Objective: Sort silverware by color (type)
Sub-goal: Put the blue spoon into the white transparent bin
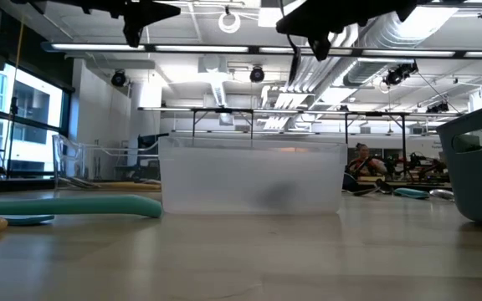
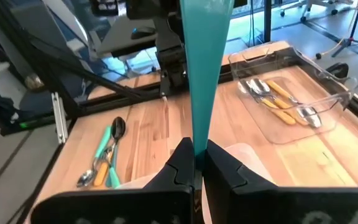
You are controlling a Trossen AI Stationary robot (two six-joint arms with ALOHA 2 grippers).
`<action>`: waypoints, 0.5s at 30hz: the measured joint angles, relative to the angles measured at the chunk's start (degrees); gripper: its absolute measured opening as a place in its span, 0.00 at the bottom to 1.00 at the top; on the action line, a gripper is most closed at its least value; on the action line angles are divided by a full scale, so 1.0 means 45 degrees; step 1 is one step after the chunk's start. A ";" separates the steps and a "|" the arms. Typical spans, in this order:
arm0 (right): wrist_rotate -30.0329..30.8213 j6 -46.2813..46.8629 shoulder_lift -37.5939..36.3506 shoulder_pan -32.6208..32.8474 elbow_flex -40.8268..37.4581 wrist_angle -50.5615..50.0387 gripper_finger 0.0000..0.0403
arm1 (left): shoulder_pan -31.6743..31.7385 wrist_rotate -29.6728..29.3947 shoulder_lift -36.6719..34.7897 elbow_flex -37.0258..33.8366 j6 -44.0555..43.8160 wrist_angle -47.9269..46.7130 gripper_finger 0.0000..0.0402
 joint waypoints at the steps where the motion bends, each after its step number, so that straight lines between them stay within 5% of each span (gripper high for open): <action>1: 0.0000 0.0093 -0.0065 0.0000 -0.0140 0.0150 0.00 | -0.0069 -0.0084 0.0005 -0.0002 0.0058 -0.0026 0.28; 10: -0.0003 0.0310 -0.0092 0.0264 -0.0249 0.0441 0.00 | -0.0364 -0.1670 -0.0005 -0.2537 -0.0981 0.4873 0.28; 15: 0.0006 0.0413 -0.0087 0.0277 -0.0249 0.0454 0.00 | -0.0364 -0.1451 0.0005 -0.2637 -0.0833 0.5063 0.28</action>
